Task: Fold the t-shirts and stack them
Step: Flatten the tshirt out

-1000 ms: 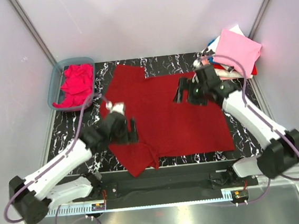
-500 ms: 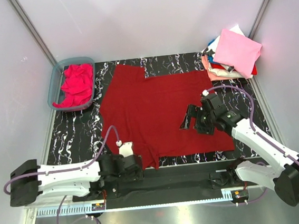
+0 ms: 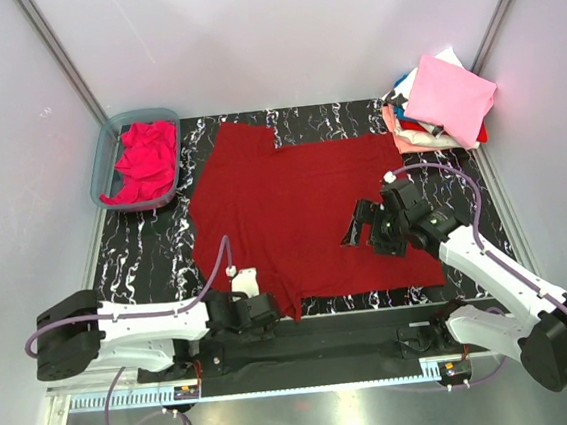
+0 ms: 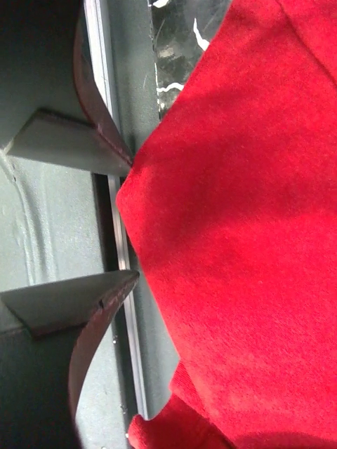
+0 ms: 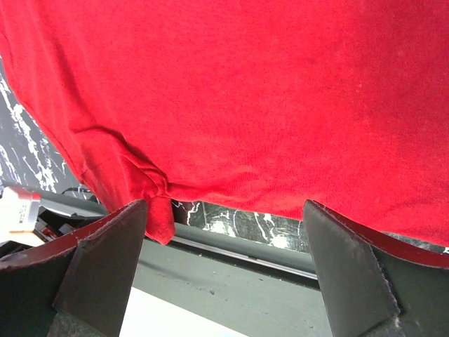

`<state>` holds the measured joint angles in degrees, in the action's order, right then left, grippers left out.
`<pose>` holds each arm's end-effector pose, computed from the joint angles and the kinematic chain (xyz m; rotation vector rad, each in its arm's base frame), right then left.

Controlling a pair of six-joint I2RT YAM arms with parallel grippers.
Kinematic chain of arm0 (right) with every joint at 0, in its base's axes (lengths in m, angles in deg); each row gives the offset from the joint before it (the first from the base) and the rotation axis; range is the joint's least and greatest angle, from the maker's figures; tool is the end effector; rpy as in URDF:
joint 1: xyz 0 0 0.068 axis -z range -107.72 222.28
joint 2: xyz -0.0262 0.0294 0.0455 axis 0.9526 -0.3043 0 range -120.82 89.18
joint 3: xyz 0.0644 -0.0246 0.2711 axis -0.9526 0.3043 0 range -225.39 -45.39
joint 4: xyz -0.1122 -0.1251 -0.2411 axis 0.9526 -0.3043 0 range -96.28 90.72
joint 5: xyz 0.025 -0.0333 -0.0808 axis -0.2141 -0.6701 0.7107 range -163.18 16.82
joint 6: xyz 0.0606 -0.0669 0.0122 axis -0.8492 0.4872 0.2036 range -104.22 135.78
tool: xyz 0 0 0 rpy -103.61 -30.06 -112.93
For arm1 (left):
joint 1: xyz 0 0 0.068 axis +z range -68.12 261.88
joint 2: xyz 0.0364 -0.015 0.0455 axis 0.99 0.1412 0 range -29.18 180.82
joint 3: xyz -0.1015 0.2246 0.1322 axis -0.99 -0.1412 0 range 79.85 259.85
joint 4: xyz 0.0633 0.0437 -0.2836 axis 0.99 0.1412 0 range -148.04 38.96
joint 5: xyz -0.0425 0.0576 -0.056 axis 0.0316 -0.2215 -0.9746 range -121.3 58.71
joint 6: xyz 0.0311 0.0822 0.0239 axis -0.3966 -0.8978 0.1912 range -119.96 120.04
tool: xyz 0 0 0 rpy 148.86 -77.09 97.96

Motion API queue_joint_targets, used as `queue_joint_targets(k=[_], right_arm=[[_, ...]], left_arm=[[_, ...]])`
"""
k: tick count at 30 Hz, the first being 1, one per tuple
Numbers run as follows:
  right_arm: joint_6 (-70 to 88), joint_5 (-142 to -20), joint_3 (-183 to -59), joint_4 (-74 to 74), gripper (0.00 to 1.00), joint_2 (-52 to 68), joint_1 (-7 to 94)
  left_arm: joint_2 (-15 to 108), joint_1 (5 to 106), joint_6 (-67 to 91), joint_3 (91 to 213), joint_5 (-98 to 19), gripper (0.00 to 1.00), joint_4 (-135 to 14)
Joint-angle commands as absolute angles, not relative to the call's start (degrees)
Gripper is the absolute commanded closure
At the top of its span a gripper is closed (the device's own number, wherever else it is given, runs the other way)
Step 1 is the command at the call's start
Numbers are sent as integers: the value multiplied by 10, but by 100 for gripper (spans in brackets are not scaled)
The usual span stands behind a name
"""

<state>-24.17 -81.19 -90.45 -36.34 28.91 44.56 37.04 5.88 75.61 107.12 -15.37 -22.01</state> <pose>0.2298 0.1336 0.2111 0.2145 2.5874 0.6449 0.0714 -0.1936 0.0855 -0.0410 2.7978 -0.2615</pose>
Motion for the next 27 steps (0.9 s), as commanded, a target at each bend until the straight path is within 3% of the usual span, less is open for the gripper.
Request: queue_joint_targets(k=[1, 3, 7, 9, 10, 11, 18, 24, 27], right_arm=[[-243, -795, -896, -345, 0, 299, 442], [-240, -793, -893, -346, 0, 302, 442], [-239, -789, -888, -347, 0, 305, 442], [-239, -788, -885, -350, 0, 306, 442], [-240, -785, -885, -351, 0, 310, 442], [-243, -771, -885, -356, 0, 313, 442], [-395, -550, -877, -517, 0, 388, 442], [-457, -616, -828, -529, 0, 429, 502], [-471, -665, -771, -521, 0, 466, 625]], left_arm=[[387, 55, 765, 1089, -122, 42, -234], [389, 63, 762, 1090, -120, 44, -233], [386, 75, 751, 1084, -122, 60, -241], [374, 80, 747, 1084, -117, 80, -243], [367, 80, 746, 1083, -113, 97, -242], [360, 84, 744, 1082, -111, 100, -244], [240, 107, 745, 1075, -48, 100, -193], [141, 136, 750, 1050, -36, 100, -144], [111, 146, 747, 1047, -36, 100, -130]])
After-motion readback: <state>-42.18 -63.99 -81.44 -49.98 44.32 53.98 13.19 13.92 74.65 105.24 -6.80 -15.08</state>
